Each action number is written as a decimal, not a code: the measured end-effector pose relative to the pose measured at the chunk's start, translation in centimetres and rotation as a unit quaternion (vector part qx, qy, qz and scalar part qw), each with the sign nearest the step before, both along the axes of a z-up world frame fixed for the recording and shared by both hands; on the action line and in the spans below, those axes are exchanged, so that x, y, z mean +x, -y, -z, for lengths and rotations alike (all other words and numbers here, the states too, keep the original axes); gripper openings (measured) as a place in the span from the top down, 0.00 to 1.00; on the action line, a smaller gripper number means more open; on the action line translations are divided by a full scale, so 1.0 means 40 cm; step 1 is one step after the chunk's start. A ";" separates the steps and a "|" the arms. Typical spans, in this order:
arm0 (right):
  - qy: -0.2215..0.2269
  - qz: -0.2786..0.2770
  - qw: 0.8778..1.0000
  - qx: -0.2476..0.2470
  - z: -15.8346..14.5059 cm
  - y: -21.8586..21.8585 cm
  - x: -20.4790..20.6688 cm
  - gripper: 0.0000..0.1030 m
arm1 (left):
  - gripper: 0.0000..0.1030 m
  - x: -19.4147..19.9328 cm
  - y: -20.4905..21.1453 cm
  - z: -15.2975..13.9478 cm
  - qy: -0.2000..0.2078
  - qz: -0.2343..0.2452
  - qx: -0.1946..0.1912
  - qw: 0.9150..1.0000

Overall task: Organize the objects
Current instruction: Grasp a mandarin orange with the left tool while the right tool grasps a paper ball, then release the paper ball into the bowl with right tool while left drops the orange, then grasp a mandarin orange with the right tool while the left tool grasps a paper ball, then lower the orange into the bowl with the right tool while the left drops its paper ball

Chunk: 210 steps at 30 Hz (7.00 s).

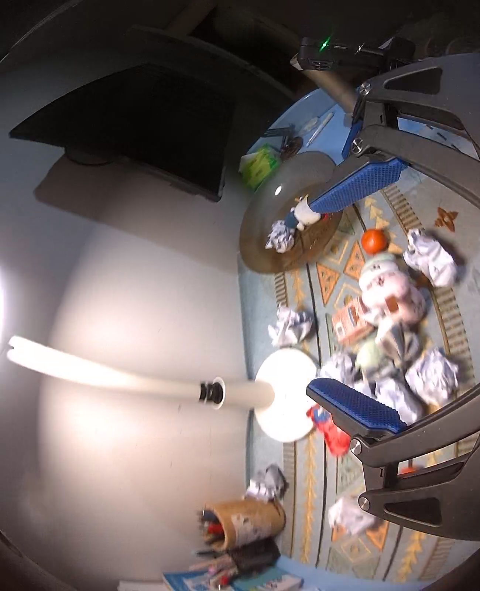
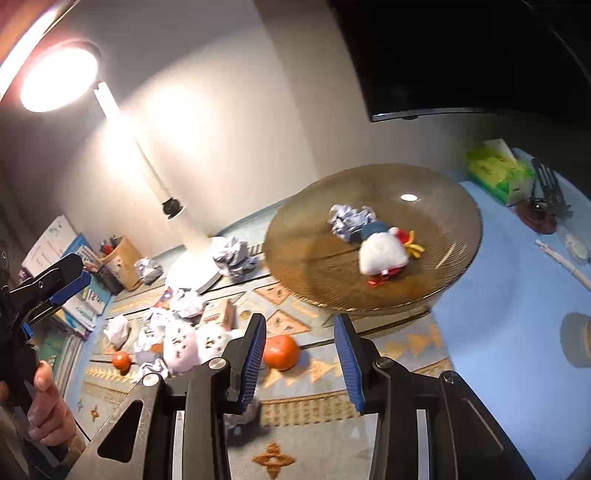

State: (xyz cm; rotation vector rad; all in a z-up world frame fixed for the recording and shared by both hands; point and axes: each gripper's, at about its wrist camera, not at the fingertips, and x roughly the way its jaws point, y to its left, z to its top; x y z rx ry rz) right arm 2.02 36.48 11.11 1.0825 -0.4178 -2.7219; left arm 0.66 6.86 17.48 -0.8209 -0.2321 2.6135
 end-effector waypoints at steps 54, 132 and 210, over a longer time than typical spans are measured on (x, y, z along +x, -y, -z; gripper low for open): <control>-0.026 -0.098 0.993 0.063 0.169 0.303 0.104 0.44 | 0.65 0.028 0.261 0.354 0.061 -0.140 -0.134 0.979; -0.107 0.061 0.992 0.000 0.053 0.034 0.063 0.03 | 0.01 0.080 0.070 0.105 -0.051 -0.077 -0.029 0.995; -0.145 0.055 0.987 0.031 -0.159 -0.043 -0.058 0.65 | 0.57 -0.202 -0.273 -0.006 -0.036 0.029 0.010 0.999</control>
